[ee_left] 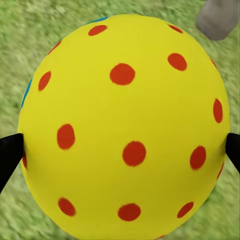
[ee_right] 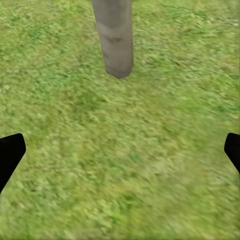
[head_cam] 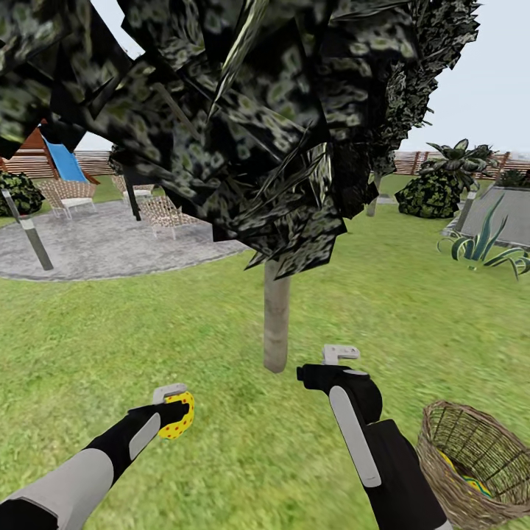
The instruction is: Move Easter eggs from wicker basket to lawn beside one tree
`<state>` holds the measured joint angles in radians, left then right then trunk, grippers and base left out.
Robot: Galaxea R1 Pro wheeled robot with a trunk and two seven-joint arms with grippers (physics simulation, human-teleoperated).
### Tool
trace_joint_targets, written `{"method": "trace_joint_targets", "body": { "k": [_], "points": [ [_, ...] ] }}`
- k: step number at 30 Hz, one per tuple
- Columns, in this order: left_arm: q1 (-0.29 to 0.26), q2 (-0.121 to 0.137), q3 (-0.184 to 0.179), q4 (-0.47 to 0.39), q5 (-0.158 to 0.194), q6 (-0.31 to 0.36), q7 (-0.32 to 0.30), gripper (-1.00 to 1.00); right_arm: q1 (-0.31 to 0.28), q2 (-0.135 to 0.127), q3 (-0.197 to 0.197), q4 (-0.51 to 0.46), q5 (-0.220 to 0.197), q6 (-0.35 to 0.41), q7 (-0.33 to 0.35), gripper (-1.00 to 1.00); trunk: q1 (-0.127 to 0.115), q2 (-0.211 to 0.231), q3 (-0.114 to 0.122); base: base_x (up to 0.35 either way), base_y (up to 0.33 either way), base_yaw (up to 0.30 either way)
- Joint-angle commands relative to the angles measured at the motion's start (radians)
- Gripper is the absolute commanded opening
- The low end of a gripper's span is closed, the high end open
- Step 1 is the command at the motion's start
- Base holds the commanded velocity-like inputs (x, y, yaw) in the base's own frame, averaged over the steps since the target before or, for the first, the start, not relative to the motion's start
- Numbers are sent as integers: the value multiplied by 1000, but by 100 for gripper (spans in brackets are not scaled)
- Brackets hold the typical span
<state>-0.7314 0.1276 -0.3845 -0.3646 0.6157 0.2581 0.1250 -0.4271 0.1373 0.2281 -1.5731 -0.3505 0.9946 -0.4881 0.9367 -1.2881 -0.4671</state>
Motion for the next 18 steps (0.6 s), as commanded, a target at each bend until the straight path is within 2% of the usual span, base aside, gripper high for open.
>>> {"method": "trace_joint_targets", "body": {
  "k": [1, 7, 18],
  "points": [
    [0, 1, -8, -4, 10, 4, 8, -100, -1, 0, 1, -1, -10, 3, -10, 100, 0, -1, -1, 4, 1, -1],
    [0, 1, -8, -5, 10, 4, 7, -100, -1, -1, 0, 1, -9, 3, -10, 100, 23, -43, -19, 1, 0, -53],
    [0, 1, -8, -4, 10, 4, 4, -100, -1, -2, -9, 1, -8, 6, -10, 100, 65, -120, -46, 0, 0, -249]
  ]
}}
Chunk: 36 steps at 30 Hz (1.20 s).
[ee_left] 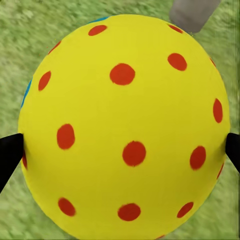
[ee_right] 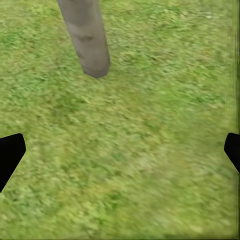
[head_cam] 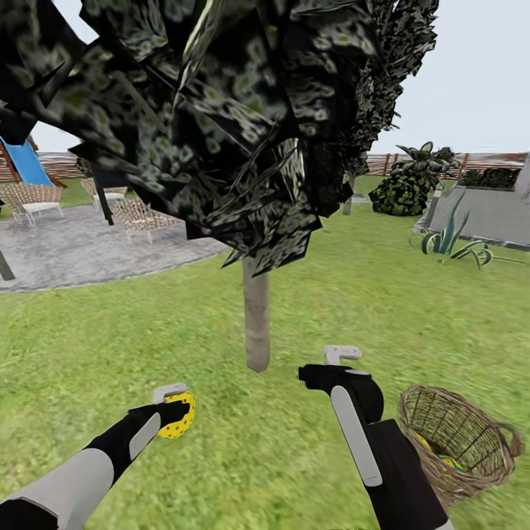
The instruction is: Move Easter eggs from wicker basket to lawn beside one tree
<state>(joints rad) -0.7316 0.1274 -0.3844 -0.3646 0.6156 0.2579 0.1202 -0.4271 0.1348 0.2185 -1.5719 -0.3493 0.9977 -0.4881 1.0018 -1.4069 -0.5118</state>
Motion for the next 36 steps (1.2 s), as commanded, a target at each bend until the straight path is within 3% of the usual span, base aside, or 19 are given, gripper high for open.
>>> {"method": "trace_joint_targets", "body": {
  "k": [1, 11, 36],
  "points": [
    [0, 1, -8, -4, 10, 4, 9, -100, -1, 0, 1, 0, -10, 2, -10, 100, 4, -8, -4, 0, 0, -270],
    [0, 1, -8, -4, 10, 4, 9, -100, -1, 0, 1, 0, -10, 4, -10, 100, 42, -78, -29, 0, 0, -248],
    [0, 1, -10, -5, 9, 3, 12, -100, -1, 2, 7, 0, -10, 4, -10, 100, 138, -253, -107, 0, 0, -8]
  ]
}}
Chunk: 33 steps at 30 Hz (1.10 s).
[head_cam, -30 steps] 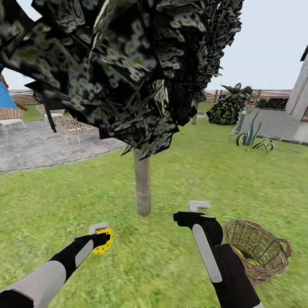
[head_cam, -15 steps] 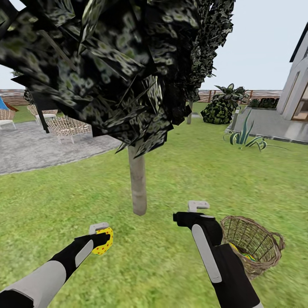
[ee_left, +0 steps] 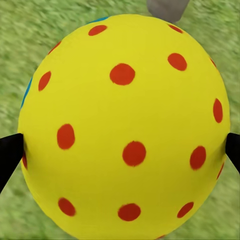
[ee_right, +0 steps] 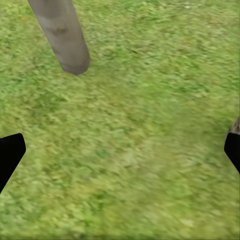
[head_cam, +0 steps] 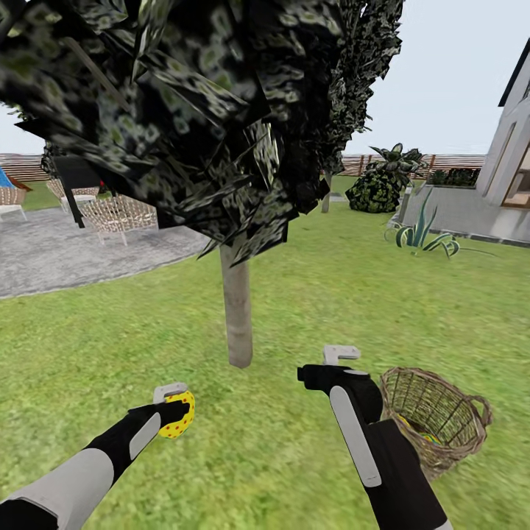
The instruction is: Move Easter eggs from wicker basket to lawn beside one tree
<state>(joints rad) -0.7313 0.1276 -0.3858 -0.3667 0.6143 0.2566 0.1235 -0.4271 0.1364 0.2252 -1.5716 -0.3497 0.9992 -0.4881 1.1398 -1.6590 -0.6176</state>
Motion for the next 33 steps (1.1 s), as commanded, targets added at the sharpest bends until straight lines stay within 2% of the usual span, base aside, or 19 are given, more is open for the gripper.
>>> {"method": "trace_joint_targets", "body": {
  "k": [1, 33],
  "points": [
    [0, 1, -8, -3, 10, 4, 8, -100, -1, 0, 1, -1, -10, 2, -10, 100, 4, -8, -4, 0, 0, 0],
    [0, 1, -9, -5, 9, -14, 10, -100, -1, 0, 3, 0, -10, 1, -10, 100, 127, -232, -105, 0, 0, 0]
  ]
}}
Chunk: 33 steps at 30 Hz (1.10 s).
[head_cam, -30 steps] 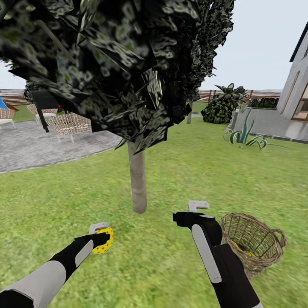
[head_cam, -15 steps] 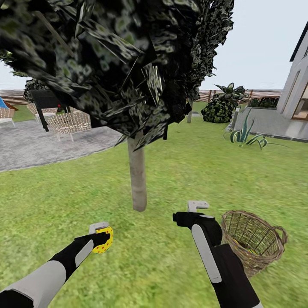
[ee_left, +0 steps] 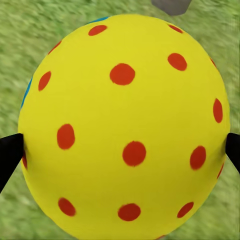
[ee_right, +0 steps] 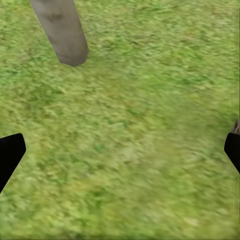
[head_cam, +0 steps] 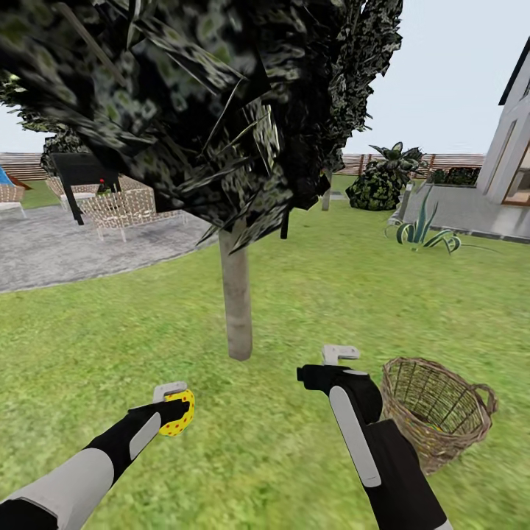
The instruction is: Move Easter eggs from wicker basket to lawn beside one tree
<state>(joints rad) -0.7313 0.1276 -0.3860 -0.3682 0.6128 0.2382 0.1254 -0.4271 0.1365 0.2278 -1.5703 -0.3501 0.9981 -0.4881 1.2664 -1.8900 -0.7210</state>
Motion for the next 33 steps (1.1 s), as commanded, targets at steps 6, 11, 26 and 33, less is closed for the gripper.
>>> {"method": "trace_joint_targets", "body": {
  "k": [6, 11, 26, 33],
  "points": [
    [0, 1, -8, -3, 10, 4, 8, -100, -1, 0, 2, 0, -10, 2, -10, 100, 23, -43, -20, 0, 0, 0],
    [0, 1, -8, -3, 10, 4, 8, -100, -1, 0, 2, 0, -10, 2, -9, 100, 42, -78, -36, 0, 0, 0],
    [0, 1, -10, -4, 10, 4, 8, -100, -1, 0, 5, 0, -9, 2, -9, 100, 100, -183, -83, 0, 0, 0],
    [0, 1, -10, -4, 10, 4, 8, -100, -1, 1, 5, 1, -9, 2, -9, 100, 126, -232, -105, 0, 0, 0]
  ]
}}
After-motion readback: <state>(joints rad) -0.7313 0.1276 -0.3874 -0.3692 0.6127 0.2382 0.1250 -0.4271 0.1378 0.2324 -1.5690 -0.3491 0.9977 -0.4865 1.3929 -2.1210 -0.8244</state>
